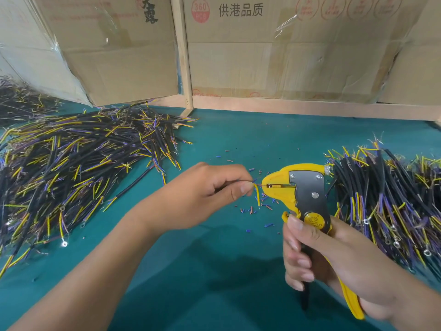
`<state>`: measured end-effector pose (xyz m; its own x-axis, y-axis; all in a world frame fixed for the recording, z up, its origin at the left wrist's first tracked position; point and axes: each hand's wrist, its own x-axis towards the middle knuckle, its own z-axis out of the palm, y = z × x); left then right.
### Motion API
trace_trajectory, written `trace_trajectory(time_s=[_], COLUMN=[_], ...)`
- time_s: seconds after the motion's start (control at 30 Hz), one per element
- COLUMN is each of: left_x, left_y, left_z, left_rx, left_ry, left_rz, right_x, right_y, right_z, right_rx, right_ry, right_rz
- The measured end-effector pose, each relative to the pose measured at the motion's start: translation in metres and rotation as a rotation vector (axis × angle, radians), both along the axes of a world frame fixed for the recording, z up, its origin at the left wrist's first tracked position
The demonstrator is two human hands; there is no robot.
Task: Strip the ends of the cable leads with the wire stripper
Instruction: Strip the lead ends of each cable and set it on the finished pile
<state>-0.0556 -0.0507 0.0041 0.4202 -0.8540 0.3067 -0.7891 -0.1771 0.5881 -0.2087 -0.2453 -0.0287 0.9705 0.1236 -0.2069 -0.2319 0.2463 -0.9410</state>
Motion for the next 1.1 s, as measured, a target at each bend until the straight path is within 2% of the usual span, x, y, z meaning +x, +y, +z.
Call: trace_trajectory(time_s=[0.23,0.4,0.87,1.1], left_x=[-0.003,0.002,0.004,0.009], left_y=[-0.006,-0.003,0.005,0.011], left_z=[-0.004,-0.004,0.005,0.006], left_rx=[0.026,0.046,0.003,-0.018], left_ry=[-0.099,-0.188,-0.092,-0.101], left_rz=[0.001,0.022,-0.034,-0.035], right_x=[0.0,0.0,-0.005,-0.01], right_y=[0.004,0.003,-0.012,-0.021], right_z=[0.002,0.008,0.025,0.024], right_rx=[-0.092,-0.088,-0.226,-0.153], right_ry=[0.019,0.057,0.004,0.018], right_rz=[-0.127,-0.11,-0.019,0.081])
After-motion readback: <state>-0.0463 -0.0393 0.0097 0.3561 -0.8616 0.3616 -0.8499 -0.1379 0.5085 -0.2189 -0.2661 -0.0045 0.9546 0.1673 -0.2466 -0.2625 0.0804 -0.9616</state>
